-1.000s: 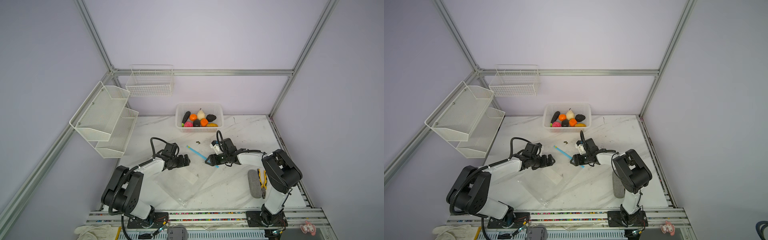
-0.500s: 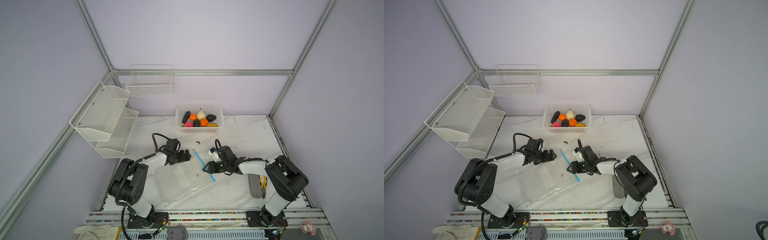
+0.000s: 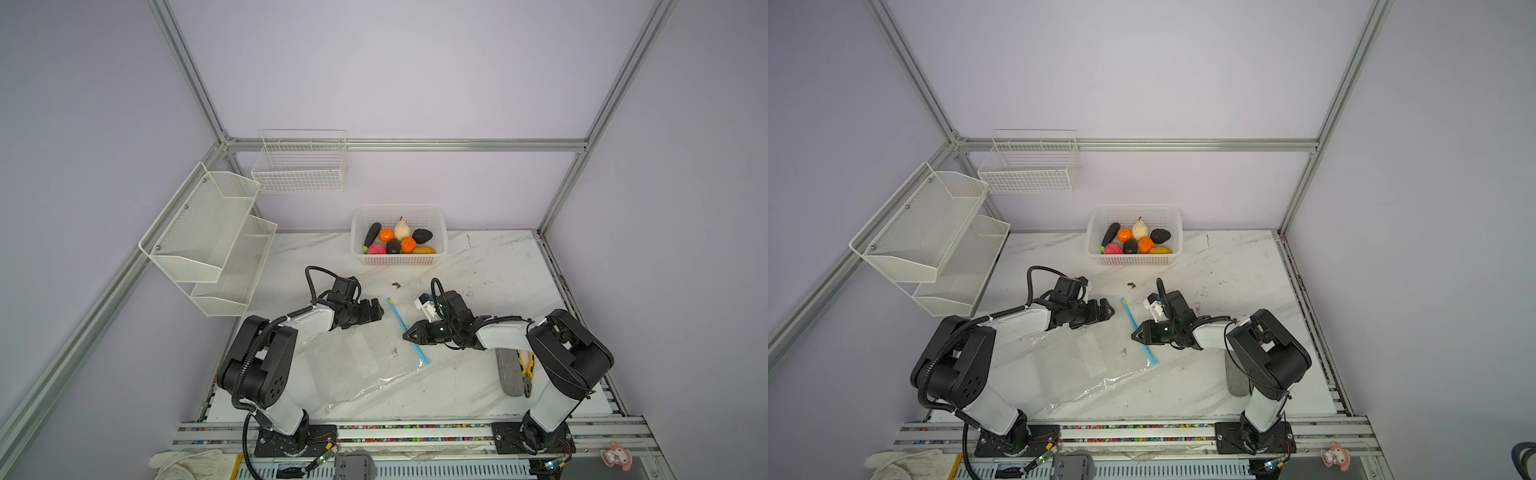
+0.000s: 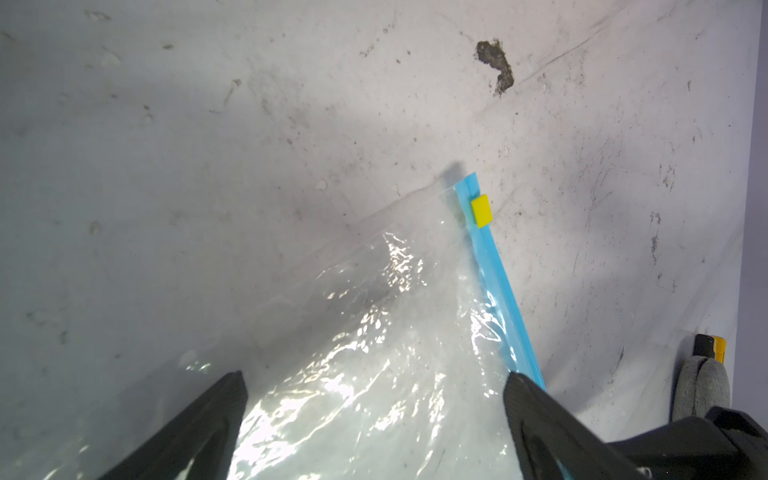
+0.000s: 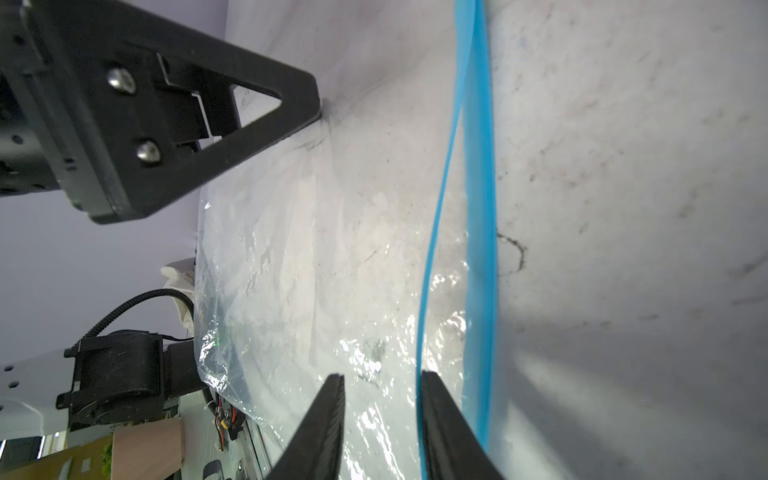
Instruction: Place the food in the zip-top bag and seal the zipper
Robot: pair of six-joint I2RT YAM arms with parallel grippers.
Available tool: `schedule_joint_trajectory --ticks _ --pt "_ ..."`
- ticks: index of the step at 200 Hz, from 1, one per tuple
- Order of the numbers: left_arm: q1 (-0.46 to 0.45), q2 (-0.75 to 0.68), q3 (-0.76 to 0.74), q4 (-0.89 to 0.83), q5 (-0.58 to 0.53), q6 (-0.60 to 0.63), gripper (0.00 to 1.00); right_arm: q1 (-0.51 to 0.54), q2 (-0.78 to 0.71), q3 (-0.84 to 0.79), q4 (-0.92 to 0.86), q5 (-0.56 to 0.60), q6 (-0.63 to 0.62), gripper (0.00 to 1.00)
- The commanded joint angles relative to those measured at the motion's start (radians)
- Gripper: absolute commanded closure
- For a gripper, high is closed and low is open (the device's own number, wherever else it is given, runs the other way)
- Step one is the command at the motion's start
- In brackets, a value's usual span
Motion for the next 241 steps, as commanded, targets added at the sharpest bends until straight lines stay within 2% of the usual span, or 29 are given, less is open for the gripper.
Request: schedule_joint_trajectory --ticks 1,46,79,119,137,177,194,201,241 --pt "-0.010 0.013 -0.010 0.011 0.025 -0.016 0.02 0.001 0.026 -0.022 0.058 -0.019 0.029 0.71" --pt "-0.015 -0.019 -0.011 0.012 0.045 -0.037 0.02 0.009 0.041 -0.034 0.117 -0.015 0.029 0.83" --pt "-0.033 -0.081 0.013 0.013 0.065 -0.073 0.03 0.052 0.032 -0.102 0.361 0.044 0.098 0.87" --pt "-0.086 -0.135 0.055 0.000 0.073 -0.107 0.05 0.121 0.010 -0.093 0.352 0.233 0.021 0.92" --pt "-0.105 -0.145 0.075 -0.025 0.066 -0.115 0.10 0.151 -0.013 -0.106 0.367 0.336 -0.005 0.92" --pt "-0.131 -0.162 0.080 -0.063 0.050 -0.121 0.16 0.237 -0.086 -0.199 0.521 0.542 -0.082 0.93" --pt "-0.137 -0.171 0.076 -0.063 0.048 -0.126 0.19 0.285 -0.084 -0.237 0.607 0.622 -0.118 0.97" --pt "-0.139 -0.172 0.076 -0.063 0.048 -0.127 0.20 0.303 -0.073 -0.245 0.639 0.643 -0.132 1.00" --pt "-0.154 -0.178 0.098 -0.070 0.061 -0.121 0.25 0.370 0.011 -0.222 0.704 0.678 -0.175 1.00"
